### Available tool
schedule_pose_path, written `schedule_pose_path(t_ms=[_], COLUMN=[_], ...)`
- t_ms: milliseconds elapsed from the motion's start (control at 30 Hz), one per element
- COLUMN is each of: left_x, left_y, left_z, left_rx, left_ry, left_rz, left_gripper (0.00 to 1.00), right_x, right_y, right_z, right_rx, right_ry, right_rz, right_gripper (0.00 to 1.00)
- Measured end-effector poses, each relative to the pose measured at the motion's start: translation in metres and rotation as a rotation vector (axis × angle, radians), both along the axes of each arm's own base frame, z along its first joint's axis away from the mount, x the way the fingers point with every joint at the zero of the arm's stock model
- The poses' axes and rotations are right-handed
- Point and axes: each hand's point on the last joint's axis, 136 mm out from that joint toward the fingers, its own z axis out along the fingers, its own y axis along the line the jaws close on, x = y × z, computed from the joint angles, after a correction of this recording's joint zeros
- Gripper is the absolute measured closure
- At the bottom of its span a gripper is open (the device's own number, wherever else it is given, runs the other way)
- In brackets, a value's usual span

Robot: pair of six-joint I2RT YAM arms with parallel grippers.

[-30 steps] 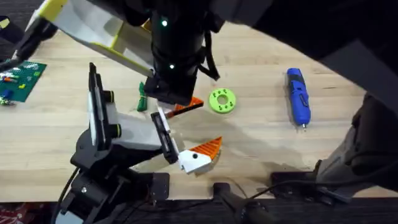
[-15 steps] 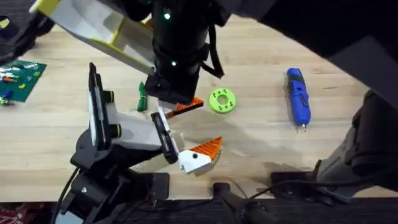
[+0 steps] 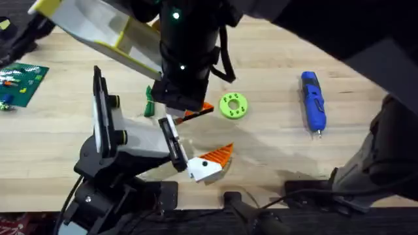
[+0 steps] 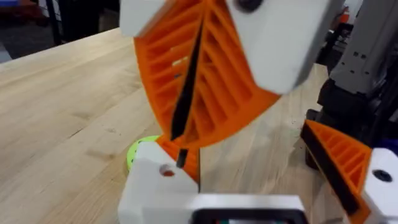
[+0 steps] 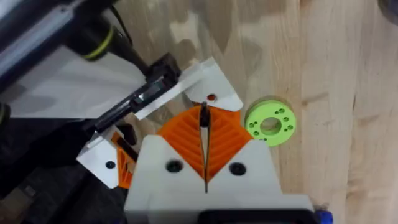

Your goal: Pick up the gripper from the table and insert it into the empty holder that is missing its gripper. Then pick up a screw, insert it into the mounting hole, and use the screwdriver to tighten it. Finally, clean up the table by picking up the vegetable and placing it into the bucket.

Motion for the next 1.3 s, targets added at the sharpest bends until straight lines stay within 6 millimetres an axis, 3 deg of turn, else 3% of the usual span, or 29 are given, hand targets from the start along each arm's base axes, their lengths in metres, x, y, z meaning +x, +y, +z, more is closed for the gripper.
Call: schedule_pose_path(t_ms=[1300], left_x=[0.0000], left_y=[0.0000], left_z=[0.0001], left_rx=[0.000], left_ry=[-0.001], left_rz=[0.000], left_gripper=[0.014], right_x=[0.0016], right_y=[-0.0016], right_z=[-0.0002], right_rx=[-0.007], right_ry=[-0.012], right_rz=[0.026], right_gripper=[0.991])
